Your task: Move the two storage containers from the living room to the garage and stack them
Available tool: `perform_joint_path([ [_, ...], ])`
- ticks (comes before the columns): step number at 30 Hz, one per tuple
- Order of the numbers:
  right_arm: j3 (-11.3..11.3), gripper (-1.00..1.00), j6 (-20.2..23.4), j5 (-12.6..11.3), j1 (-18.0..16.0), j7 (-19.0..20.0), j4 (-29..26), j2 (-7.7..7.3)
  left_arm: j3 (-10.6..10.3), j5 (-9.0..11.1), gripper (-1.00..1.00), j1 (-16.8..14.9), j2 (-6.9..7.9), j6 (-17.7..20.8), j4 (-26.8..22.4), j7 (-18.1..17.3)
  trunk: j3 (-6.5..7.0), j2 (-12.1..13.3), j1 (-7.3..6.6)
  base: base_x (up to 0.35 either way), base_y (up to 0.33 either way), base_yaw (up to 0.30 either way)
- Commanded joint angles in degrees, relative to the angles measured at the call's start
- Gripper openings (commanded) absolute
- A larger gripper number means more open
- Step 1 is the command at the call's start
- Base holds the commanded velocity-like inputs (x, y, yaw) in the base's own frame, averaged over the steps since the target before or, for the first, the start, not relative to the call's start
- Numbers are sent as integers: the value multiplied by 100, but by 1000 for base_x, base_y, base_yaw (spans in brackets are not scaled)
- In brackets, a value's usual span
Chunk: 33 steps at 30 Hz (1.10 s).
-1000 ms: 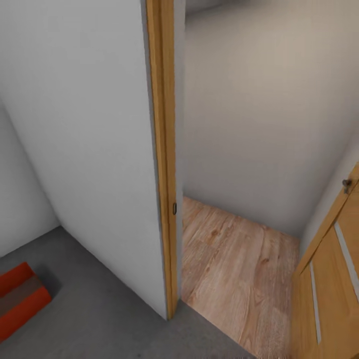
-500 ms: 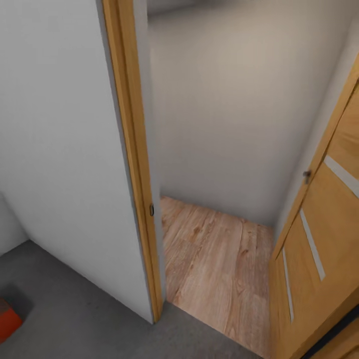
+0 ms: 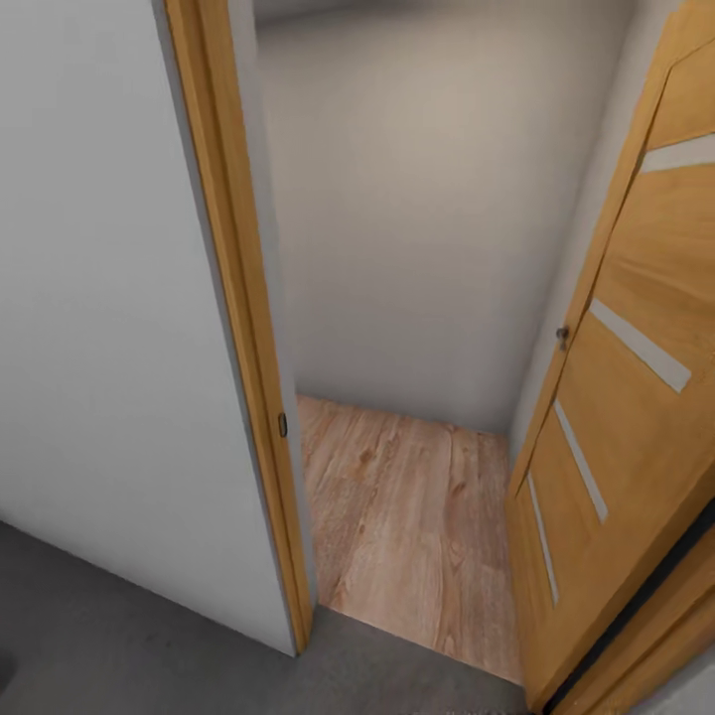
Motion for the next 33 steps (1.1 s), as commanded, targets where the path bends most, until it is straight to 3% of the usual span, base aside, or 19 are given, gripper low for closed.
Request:
perform_joint_path([
  [1,-39,100,-44,46,-14,7,29,-2,40,9,100,-10,2,-40,24,-5,-13,-13,4,0,314,-293],
  [7,-41,100,-44,46,-14,7,29,-2,40,9,100,-10,5,-49,24,-4,-13,-13,4,0,181,-293],
  [26,-40,100,-44,51,-14,7,29,-2,40,9,100,-10,2,-52,24,-5,-13,-13,4,0,6,-292],
  [33,-39,100,-44,54,-14,7,29,-2,40,9,100,-10,2,-60,24,-13,-13,-13,4,0,0,-111],
])
